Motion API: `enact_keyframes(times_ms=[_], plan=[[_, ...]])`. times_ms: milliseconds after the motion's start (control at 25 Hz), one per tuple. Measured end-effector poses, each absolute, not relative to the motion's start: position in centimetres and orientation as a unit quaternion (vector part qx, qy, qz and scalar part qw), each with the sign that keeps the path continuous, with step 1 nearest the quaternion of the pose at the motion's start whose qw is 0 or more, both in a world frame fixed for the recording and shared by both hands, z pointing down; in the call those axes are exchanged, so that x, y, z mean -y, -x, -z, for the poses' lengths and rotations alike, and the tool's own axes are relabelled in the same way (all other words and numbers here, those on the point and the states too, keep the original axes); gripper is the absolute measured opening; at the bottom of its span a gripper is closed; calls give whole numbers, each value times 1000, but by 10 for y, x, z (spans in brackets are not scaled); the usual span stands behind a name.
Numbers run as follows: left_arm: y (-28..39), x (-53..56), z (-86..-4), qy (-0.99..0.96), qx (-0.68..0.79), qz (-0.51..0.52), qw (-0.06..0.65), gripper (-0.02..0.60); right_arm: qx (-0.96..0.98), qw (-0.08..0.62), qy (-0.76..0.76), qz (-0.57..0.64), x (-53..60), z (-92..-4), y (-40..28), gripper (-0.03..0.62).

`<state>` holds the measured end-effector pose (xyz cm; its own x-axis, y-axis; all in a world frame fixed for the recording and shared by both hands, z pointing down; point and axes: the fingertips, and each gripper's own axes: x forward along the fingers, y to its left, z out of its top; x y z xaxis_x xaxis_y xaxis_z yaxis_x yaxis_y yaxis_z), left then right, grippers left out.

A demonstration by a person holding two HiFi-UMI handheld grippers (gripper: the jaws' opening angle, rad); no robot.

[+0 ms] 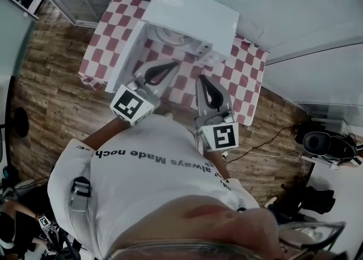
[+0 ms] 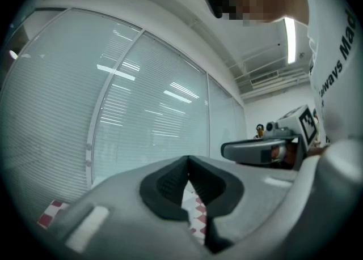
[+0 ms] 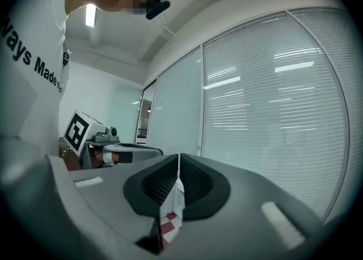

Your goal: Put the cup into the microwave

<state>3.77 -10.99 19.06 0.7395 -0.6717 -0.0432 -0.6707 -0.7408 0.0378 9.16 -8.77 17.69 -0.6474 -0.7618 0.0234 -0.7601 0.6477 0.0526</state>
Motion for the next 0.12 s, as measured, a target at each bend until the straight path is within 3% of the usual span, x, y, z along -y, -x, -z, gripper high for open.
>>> enact_keyframes(times_ms=[120], plan=[[-41, 110, -189, -932, 361, 35, 12, 3, 911, 36, -410, 21, 86, -184, -94, 11]])
